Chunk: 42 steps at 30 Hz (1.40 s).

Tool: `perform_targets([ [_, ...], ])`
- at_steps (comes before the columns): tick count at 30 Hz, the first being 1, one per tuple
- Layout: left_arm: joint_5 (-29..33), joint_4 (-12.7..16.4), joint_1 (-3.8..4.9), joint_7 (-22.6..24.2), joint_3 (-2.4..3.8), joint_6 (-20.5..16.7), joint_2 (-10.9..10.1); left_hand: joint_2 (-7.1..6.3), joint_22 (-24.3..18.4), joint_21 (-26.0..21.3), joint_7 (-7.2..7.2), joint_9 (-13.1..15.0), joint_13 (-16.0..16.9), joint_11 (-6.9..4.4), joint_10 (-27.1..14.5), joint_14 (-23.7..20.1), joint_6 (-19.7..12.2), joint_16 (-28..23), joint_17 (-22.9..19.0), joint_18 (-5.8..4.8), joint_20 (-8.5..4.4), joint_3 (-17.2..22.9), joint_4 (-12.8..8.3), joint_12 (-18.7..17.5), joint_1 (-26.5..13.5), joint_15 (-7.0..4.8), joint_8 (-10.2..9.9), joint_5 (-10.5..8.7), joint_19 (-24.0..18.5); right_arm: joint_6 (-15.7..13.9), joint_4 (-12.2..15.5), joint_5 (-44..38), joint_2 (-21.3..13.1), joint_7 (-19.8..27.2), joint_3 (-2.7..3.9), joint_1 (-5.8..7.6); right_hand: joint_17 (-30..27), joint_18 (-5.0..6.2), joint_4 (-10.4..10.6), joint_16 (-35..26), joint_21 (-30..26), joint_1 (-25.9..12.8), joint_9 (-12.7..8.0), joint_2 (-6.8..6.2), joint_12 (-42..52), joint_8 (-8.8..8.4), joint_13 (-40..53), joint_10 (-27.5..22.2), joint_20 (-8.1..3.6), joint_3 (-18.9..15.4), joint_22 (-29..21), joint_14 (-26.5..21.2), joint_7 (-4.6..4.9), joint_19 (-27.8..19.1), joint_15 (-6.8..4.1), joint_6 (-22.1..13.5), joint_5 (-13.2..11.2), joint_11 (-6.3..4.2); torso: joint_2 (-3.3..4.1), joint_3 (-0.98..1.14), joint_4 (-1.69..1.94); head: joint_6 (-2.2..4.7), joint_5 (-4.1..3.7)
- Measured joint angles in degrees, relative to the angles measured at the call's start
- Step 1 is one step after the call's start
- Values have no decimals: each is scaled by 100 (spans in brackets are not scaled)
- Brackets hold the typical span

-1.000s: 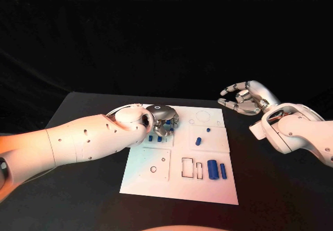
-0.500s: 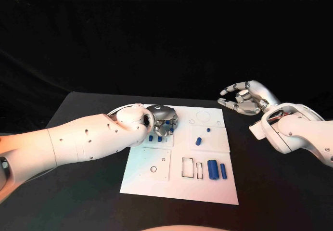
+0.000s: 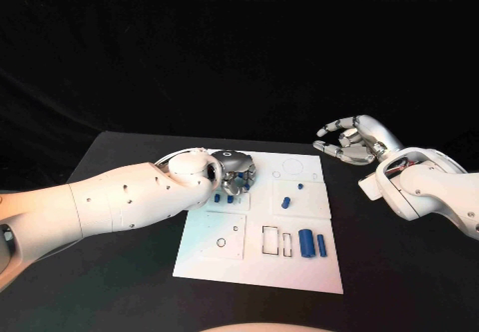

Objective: Assemble the parts on the task board

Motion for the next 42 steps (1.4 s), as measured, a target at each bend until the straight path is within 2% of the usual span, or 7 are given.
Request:
perform_targets([
  [1, 0, -3, 1, 0, 0, 0, 1, 0, 1, 0, 5, -7, -12, 9, 24, 0, 5, 0, -3, 0, 0, 8, -8, -26, 0, 0, 0, 0, 0, 0, 1, 0, 0, 0, 0, 0, 0, 0, 0, 0, 0, 0, 0, 0, 0, 0, 0, 0, 0, 0, 0, 0, 0, 0, 0, 0, 0, 0, 0, 0, 0, 0, 0],
  [4, 0, -13, 1, 7, 1, -10, 5, -2, 17, 21, -5, -39, -74, 13, 109, 0, 76, 0, -31, -90, 0, 62, -62, -123, -2, 0, -35, 0, 0, 0, 3, 0, 0, 0, 0, 0, 0, 0, 0, 0, 0, 0, 0, 0, 0, 0, 0, 20, 0, 0, 0, 0, 0, 0, 0, 0, 0, -21, 0, 0, -1, -1, 0],
  [11, 20, -25, -1, 40, -2, -57, -1, -32, 46, 44, 16, -81, -172, 34, 170, 0, 98, 0, -99, -91, 0, 92, -93, -267, -67, 0, -133, 0, 0, 0, 6, 0, 0, 0, 0, 0, -1, 0, 0, 0, 0, 0, 0, 0, 0, 0, -1, 21, 0, 0, -1, 0, 0, 0, 0, 0, 0, -21, 0, -1, -1, 4, 10],
  [20, 99, 40, -14, 92, 0, -216, -84, -62, 62, 43, 48, -98, -217, 45, 223, -1, 130, 0, -118, -91, 0, 92, -93, -334, -139, 0, -155, 0, 0, -1, 7, -1, 1, 0, 0, 2, -1, 0, 0, 0, 0, 0, 0, 0, 0, 0, -1, 20, 0, 0, 4, 0, 0, 0, 0, 0, 0, -20, 2, -2, -10, 22, 20],
  [27, 184, 204, -21, 116, 77, -362, -261, -62, 62, 43, 35, -105, -229, 54, 231, -1, 158, 0, -139, -90, 0, 92, -93, -361, -184, 0, -179, 0, -1, -1, 2, -1, -8, 0, 1, 1, -2, 0, 0, 0, 0, 0, 0, 0, 0, 0, -2, 20, 0, 0, 4, 0, 0, 0, 0, 0, 0, -20, 5, -5, -10, 33, -5],
  [35, 330, 464, -19, 115, 253, -470, -560, -93, 76, 65, 56, -111, -242, 63, 265, -1, 179, 0, -145, -90, 21, 91, -92, -395, -215, 0, -179, 0, 21, -1, -4, -1, -12, 0, 1, 0, -2, 0, 0, 0, 0, 0, 0, 0, 0, 0, -2, 20, 0, 0, 3, 0, 0, 0, 0, 0, 0, -20, -3, -5, 6, 43, -10],
  [42, 506, 627, -12, 70, 306, -450, -857, -70, 89, 65, 35, -112, -249, 54, 274, -1, 199, 0, -147, -90, 21, 91, -92, -416, -238, 1, -179, 0, 20, -1, -9, -1, -23, 1, 0, 0, -2, 0, 0, 0, 0, 0, 0, 0, 0, 0, -3, 20, 0, 0, 2, 0, 0, 0, 0, 0, 0, -20, -10, 1, 13, 52, -2],
])
